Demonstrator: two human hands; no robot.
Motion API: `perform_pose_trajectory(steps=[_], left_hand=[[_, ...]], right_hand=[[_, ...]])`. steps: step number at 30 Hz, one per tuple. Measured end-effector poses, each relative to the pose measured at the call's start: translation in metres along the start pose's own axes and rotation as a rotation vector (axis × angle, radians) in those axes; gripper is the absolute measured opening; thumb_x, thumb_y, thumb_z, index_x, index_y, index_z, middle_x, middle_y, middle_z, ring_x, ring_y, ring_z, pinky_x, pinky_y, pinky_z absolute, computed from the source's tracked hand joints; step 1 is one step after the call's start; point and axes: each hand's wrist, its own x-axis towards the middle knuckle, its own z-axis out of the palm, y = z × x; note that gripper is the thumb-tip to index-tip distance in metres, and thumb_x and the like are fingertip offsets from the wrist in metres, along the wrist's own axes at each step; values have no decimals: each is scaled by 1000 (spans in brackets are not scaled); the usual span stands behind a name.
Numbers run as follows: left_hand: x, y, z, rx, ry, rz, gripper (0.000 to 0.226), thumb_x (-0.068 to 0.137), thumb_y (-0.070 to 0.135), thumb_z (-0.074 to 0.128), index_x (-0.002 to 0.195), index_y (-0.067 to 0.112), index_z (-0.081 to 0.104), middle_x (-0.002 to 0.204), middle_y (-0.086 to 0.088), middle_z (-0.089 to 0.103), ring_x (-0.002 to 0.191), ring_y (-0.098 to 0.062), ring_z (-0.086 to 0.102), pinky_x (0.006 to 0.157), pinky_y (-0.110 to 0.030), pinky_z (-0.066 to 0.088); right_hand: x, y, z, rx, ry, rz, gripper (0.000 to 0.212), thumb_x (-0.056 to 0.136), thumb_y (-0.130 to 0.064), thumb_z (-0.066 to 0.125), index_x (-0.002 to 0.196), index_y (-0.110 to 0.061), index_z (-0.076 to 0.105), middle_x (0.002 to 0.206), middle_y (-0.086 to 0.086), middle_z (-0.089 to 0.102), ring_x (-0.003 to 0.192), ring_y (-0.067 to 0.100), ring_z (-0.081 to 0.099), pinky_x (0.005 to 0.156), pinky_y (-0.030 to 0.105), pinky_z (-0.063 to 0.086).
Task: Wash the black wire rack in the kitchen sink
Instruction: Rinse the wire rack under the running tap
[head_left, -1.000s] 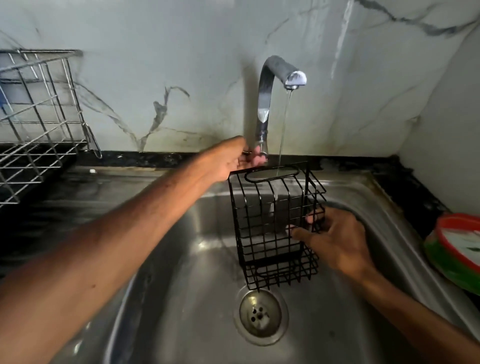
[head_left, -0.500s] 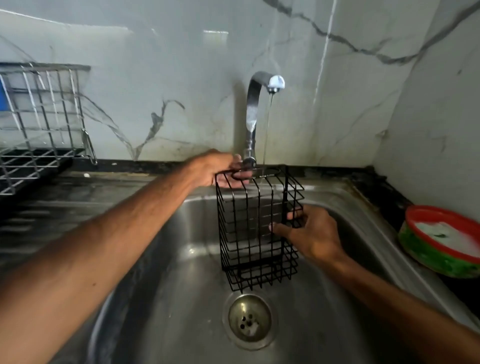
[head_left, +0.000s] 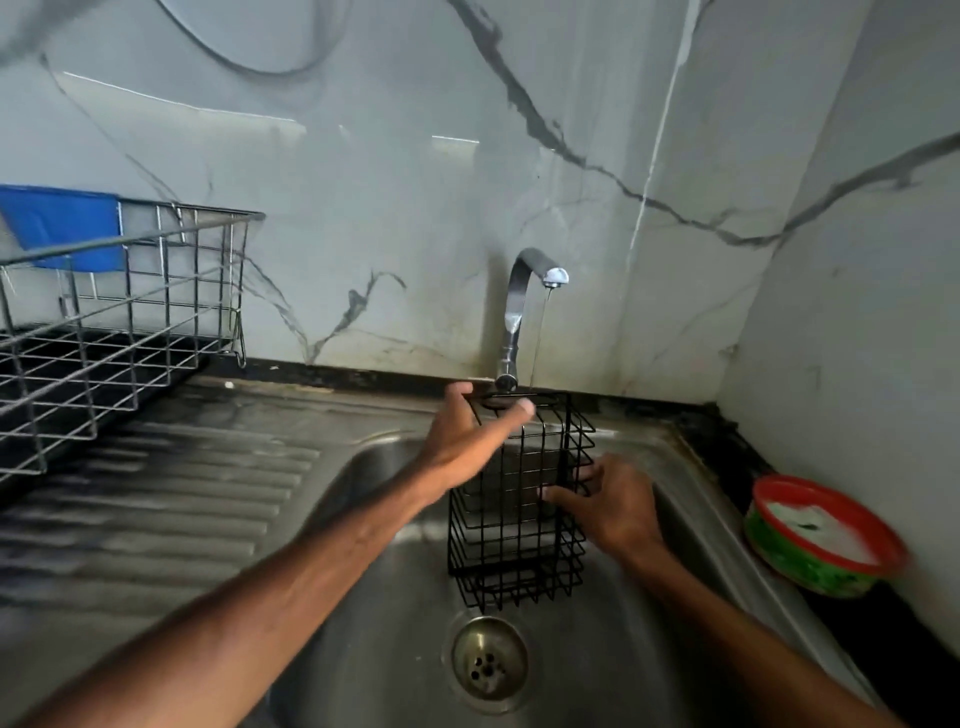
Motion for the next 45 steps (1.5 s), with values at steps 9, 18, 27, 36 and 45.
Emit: perform_pose_trajectory(steps=[9, 18, 27, 36, 45], left_hand=[[9, -20, -3, 165, 14, 11, 147, 51, 73, 88, 161, 14, 11, 156, -8, 42, 134, -23, 49, 106, -33, 46], [6, -33, 11, 72, 188, 133, 60, 62, 44, 92, 109, 27, 59, 88, 12, 67, 80, -7, 66, 56, -14, 47], [4, -23, 19, -31, 146, 247, 82, 46, 61, 97, 117, 35, 63, 101, 12, 72, 92, 0, 68, 76, -20, 57], [7, -9, 38, 142, 118, 184, 66, 65, 43, 76, 125, 19, 64, 120, -1, 71, 111, -23, 68, 95, -41, 57], [-4, 18, 17, 311, 212, 208, 76, 64, 38, 87, 132, 24, 56, 122, 9, 60, 109, -17, 61, 85, -36, 51]], right_hand=[[7, -30, -38, -268, -24, -133, 55, 84, -34, 79, 129, -11, 56, 122, 3, 62, 105, 18, 58, 87, 29, 50], [12, -81, -12, -535, -300, -597, 66, 105, -54, 17, 145, -7, 40, 154, 13, 40, 148, 26, 28, 122, 52, 6], [18, -77, -43, -480, -373, -545, 55, 108, -48, 18, 151, -19, 36, 157, 2, 38, 147, 14, 29, 116, 35, 16], [0, -98, -32, -386, -374, -613, 57, 109, -42, 20, 142, 0, 40, 147, 18, 43, 133, 16, 32, 108, 17, 16], [15, -66, -27, -281, -254, -492, 70, 103, -62, 9, 154, -19, 28, 160, 3, 32, 150, 16, 22, 124, 48, 9]])
